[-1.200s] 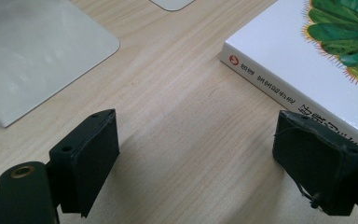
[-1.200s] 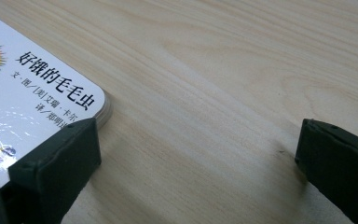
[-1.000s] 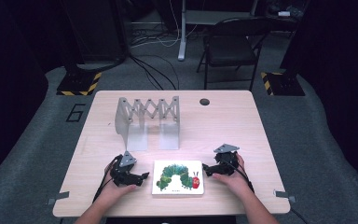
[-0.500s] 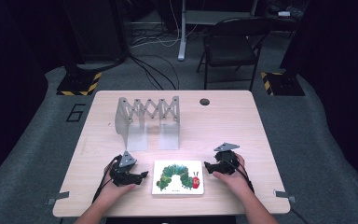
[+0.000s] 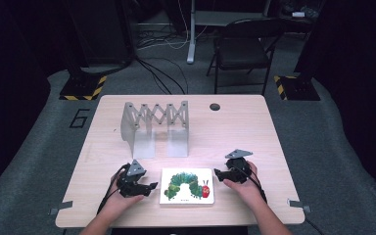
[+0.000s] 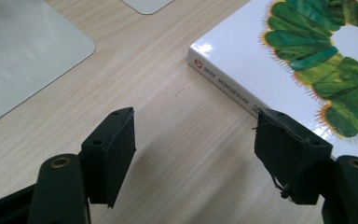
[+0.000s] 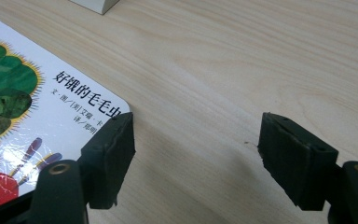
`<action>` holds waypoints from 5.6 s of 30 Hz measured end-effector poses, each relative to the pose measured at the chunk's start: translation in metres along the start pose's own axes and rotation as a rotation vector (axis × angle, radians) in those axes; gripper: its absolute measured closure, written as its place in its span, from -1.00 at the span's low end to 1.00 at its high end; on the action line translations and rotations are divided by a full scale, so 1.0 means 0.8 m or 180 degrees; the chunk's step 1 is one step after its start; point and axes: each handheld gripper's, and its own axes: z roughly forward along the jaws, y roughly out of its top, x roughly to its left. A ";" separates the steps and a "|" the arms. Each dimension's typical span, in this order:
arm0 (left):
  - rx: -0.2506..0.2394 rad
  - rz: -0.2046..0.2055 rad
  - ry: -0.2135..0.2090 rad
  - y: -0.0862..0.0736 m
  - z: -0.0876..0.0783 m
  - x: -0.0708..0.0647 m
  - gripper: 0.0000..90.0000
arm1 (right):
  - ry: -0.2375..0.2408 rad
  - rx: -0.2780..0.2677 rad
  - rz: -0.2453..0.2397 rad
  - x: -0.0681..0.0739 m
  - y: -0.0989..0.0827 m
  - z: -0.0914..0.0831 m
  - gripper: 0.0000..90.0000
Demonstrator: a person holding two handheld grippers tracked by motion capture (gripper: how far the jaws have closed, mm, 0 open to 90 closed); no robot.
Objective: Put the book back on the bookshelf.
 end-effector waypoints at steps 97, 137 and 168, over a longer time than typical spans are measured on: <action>0.0072 0.0322 -0.0247 -0.003 0.028 -0.089 -1.00 | 0.0645 0.0326 0.0208 0.046 0.018 0.021 -0.27; 0.0012 0.0127 -0.0386 0.006 -0.002 -0.084 -0.64 | 0.0629 0.0335 0.0277 0.041 0.020 0.020 -0.17; -0.0018 -0.0300 -0.0431 0.001 0.019 -0.071 -0.75 | 0.0746 0.0254 0.0554 0.039 0.028 0.016 -0.12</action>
